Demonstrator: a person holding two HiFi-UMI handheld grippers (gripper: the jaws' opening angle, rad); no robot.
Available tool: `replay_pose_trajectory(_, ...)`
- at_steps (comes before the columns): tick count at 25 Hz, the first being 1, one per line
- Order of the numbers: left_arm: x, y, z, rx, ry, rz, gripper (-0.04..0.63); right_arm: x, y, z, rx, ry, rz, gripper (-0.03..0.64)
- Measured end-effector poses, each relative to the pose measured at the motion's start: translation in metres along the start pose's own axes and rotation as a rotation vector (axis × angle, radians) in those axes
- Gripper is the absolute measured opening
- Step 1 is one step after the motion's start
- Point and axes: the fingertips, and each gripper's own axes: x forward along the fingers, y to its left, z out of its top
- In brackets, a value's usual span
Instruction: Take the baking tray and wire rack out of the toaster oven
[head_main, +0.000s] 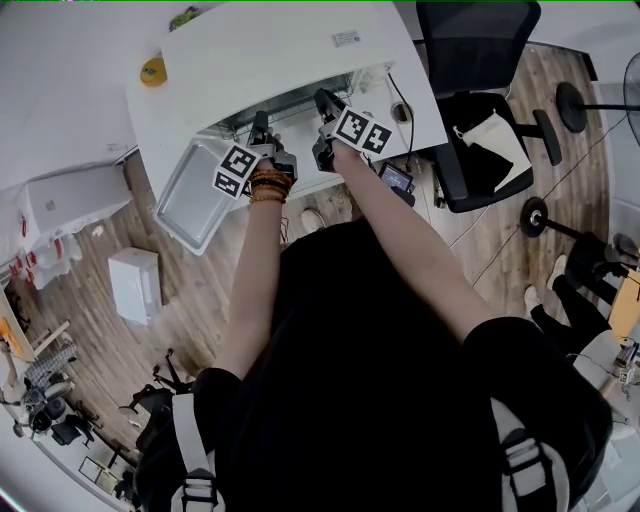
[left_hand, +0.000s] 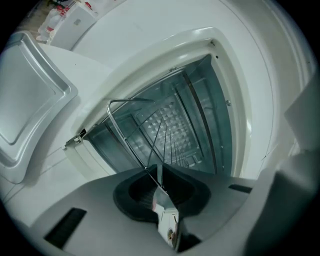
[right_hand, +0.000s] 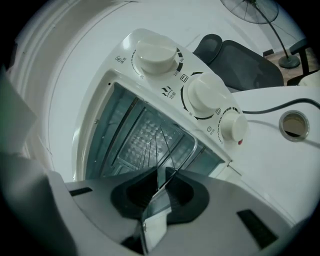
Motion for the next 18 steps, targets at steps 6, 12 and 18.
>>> replay_pose_trajectory(6, -0.006, 0.003, -0.007, 0.003, 0.002, 0.007, 0.049, -0.007, -0.004, -0.005, 0.008, 0.004, 0.008, 0.063)
replay_pose_trajectory(12, -0.014, 0.004, -0.012, 0.004, 0.007, 0.006, 0.049, -0.016, -0.004, -0.009, 0.018, 0.004, 0.015, 0.061)
replay_pose_trajectory(18, -0.022, 0.004, -0.016, 0.001, 0.014, 0.006, 0.049, -0.024, -0.004, -0.014, 0.029, 0.003, 0.015, 0.061)
